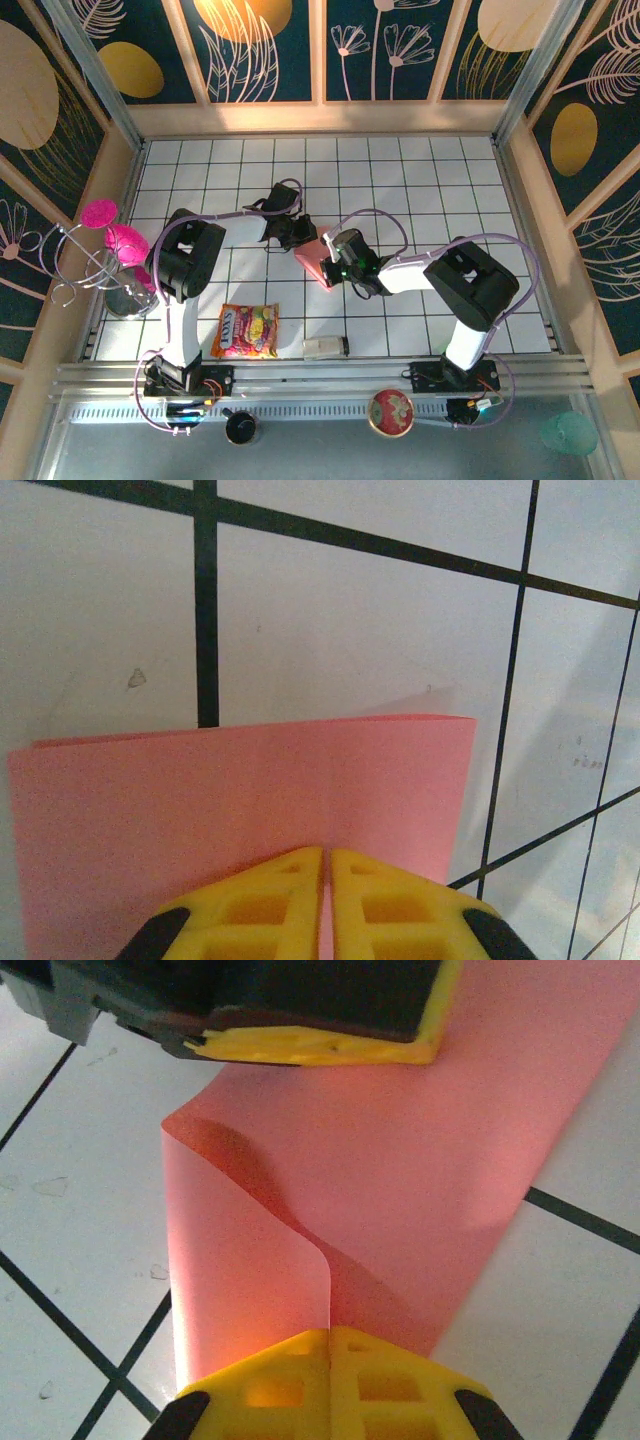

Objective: Fold a paper plane with a square sheet of paper (pick it up from the middle)
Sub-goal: Third fold the triangle at the center of the table.

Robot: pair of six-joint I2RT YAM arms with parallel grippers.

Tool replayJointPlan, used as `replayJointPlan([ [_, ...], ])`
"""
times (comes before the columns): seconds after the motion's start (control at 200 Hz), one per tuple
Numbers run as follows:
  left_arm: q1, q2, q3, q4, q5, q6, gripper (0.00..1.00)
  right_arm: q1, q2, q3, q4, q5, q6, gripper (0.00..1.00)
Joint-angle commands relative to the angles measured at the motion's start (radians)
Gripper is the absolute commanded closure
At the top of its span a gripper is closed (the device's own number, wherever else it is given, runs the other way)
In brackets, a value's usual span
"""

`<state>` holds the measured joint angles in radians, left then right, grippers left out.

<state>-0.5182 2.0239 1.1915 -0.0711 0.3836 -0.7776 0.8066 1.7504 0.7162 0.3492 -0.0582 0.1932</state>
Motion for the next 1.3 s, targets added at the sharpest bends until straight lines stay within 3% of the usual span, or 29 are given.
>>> replayJointPlan([
  [0.0, -0.006, -0.005, 0.003, -0.050, 0.006, 0.011, 0.88, -0.009, 0.018, 0.028, -0.023, 0.026, 0.010, 1.00],
  [0.255, -0.006, -0.094, 0.035, -0.068, -0.039, 0.018, 0.77, -0.010, 0.027, 0.029, -0.027, 0.006, 0.013, 1.00],
  [0.686, -0.006, -0.006, 0.046, -0.142, -0.095, 0.056, 0.87, -0.024, 0.011, 0.031, -0.021, -0.012, 0.023, 1.00],
  [1.291, -0.006, 0.029, 0.057, -0.179, -0.089, 0.087, 0.89, -0.030, 0.031, 0.049, -0.030, -0.052, 0.026, 1.00],
])
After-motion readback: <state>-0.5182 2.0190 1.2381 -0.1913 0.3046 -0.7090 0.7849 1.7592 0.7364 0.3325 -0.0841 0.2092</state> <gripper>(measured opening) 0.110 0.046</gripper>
